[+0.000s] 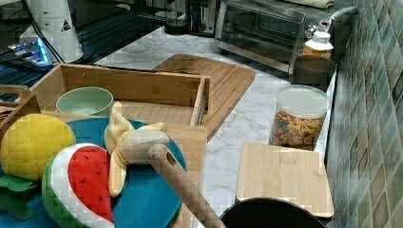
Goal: Close the drawer.
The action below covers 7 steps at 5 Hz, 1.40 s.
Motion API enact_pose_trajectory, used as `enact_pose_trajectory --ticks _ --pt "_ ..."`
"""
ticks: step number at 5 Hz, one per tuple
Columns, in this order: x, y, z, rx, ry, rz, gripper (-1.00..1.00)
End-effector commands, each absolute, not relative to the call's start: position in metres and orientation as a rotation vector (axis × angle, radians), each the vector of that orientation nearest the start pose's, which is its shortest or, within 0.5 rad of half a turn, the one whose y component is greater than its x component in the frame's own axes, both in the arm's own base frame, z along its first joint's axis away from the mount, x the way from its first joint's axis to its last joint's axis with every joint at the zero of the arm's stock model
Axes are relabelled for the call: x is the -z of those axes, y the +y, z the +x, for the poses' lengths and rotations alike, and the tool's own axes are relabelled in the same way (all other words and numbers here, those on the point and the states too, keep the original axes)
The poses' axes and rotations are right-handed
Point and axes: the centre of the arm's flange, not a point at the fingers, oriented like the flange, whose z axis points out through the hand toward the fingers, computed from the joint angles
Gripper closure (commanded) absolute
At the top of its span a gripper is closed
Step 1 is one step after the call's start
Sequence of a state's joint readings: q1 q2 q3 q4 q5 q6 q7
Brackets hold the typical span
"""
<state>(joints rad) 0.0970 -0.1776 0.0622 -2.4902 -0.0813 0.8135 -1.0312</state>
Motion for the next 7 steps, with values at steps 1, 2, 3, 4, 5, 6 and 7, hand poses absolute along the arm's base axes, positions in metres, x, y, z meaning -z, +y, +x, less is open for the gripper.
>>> enact_pose_trajectory --ticks 1,2,3,4,5,6,7 --pt "-0.274 0.055 0.415 -0.125 -0.664 -3.113 1.0" --pt "-0.262 0.049 0.4 -0.07 -0.648 -3.12 1.0" --pt "-0.255 0.029 0.402 -0.095 -0.642 -3.114 1.0" --pt "-0.253 0.013 0.405 -0.099 -0.65 -3.103 1.0" --pt "-0.253 -0.005 0.406 -0.045 -0.643 -3.09 1.0" --pt "-0.26 -0.022 0.413 -0.031 -0.636 -3.086 1.0" --pt "-0.269 -0.038 0.419 -0.031 -0.615 -3.09 1.0"
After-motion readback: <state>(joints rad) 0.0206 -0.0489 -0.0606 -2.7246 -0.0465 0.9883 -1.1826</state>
